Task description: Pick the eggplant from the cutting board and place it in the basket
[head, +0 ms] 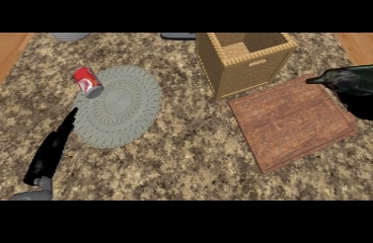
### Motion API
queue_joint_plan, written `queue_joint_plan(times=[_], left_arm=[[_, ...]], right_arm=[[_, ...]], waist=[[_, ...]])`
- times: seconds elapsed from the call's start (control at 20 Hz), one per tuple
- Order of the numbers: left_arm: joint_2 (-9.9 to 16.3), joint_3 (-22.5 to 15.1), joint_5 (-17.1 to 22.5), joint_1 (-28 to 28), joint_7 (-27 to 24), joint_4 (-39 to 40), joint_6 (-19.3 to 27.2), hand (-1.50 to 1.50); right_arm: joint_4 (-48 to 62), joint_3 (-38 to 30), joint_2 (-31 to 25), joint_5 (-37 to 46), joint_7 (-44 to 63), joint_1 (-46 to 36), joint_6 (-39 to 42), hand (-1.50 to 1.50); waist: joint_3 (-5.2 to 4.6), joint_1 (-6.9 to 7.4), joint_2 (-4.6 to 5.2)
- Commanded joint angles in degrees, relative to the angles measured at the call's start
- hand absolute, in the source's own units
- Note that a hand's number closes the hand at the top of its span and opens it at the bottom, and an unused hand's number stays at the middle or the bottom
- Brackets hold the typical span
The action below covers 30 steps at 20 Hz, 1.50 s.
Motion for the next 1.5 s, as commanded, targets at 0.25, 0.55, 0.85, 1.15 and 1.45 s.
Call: queue_joint_plan(times=[0.25, 0.55, 0.85, 1.15, 1.45], left_arm=[[1.24, 1.74, 0.48, -0.35, 0.38, -0.56, -1.31, 0.0], [-0.33, 0.72, -0.89, -4.3, -0.67, 4.47, -0.19, 0.0], [0.02, 1.88, -0.3, -2.32, -0.08, 2.4, -0.34, 0.0], [-1.97, -0.39, -1.96, -0.14, 2.1, -2.27, 0.57, 0.0], [-0.35, 1.4, -0.68, -0.51, -0.63, 1.25, -1.14, 0.0]], right_arm=[[2.21, -0.02, 2.68, -7.37, 9.88, -12.93, 7.59, 1.5], [14.58, 5.64, 7.02, -4.67, 14.32, -25.27, 5.66, 1.5], [26.25, 7.2, 8.44, -3.02, 9.25, -28.4, 2.1, 1.5], [33.1, 10.29, 12.39, 1.81, 10.88, -29.69, -2.51, 1.5], [44.61, 11.77, 13.23, 8.33, 6.85, -30.02, -11.63, 1.5]], waist=[[0.03, 0.32, 0.14], [0.0, 0.57, 0.28], [0.03, 0.75, 0.31], [0.04, 0.76, 0.23], [0.04, 0.77, 0.34]])
